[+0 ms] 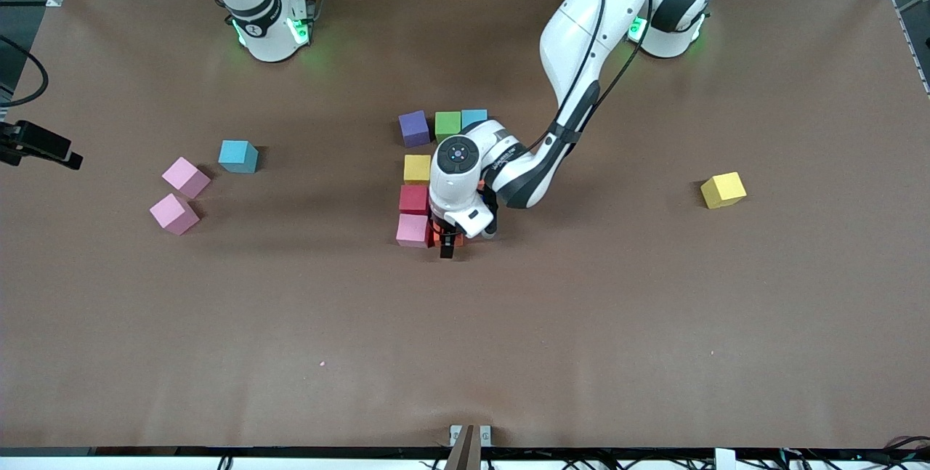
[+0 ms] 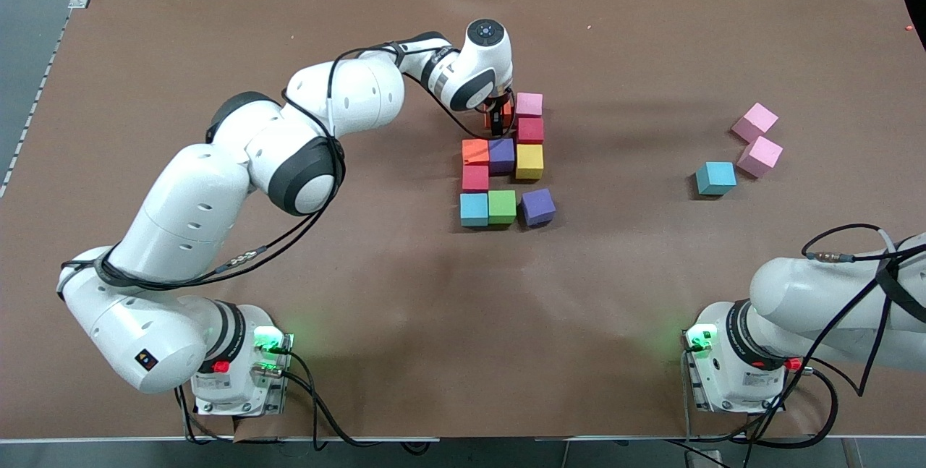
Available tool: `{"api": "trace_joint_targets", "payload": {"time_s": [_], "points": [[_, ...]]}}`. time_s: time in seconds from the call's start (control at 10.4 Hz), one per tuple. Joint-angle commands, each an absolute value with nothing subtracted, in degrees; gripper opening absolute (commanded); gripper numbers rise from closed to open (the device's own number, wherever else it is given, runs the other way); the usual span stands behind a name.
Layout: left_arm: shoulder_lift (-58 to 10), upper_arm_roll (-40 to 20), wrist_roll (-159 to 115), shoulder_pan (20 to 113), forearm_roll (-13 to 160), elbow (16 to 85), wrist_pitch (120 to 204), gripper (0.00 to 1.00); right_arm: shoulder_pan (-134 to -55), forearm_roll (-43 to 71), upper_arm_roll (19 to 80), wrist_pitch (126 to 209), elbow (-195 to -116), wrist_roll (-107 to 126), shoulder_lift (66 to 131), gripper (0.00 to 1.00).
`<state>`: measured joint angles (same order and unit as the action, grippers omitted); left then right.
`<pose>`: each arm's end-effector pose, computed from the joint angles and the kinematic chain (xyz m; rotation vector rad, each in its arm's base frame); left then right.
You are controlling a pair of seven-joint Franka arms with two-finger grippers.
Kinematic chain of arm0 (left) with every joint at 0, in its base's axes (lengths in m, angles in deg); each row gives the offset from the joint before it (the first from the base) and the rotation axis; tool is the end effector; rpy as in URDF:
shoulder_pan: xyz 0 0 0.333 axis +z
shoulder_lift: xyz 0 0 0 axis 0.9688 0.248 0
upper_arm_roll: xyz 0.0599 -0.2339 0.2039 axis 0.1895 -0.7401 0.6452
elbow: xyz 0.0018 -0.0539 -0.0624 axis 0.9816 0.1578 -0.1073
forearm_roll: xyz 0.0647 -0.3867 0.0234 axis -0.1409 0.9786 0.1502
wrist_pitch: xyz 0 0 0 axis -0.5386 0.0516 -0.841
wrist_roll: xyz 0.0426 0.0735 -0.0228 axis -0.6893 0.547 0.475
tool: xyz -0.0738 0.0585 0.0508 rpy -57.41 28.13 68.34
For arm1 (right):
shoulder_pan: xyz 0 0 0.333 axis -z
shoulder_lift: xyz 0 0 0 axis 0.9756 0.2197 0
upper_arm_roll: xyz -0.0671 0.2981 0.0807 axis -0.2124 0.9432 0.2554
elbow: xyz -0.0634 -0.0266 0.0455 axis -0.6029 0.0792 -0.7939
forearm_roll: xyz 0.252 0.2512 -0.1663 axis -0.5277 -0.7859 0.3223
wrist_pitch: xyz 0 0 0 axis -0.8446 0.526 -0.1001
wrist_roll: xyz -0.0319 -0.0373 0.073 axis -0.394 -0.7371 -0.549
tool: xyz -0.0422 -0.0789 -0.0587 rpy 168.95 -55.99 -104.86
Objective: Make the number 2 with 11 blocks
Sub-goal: 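Lower the orange cube onto the shape with the left gripper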
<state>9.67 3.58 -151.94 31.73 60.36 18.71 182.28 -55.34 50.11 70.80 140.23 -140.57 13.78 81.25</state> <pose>0.5283 -0.5663 0.1657 2.1368 2.0635 -0.0266 0.5778 -0.0718 0.6149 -3.0927 0.1603 0.0420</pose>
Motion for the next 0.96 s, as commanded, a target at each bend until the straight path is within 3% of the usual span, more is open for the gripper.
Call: {"api": "trace_joint_targets", "payload": {"time_s": [0.0, 0.87], "points": [[8.8, 3.9, -148.4, 30.9, 61.1, 18.3, 181.9, 1.00, -54.7, 49.3, 71.3, 140.5, -140.7, 13.6, 81.1, 1.00], [3.6, 4.2, -147.4, 32.7, 60.9, 18.7, 176.6, 1.00, -54.4, 49.8, 71.3, 140.2, -140.6, 11.4, 81.1, 1.00]]}}
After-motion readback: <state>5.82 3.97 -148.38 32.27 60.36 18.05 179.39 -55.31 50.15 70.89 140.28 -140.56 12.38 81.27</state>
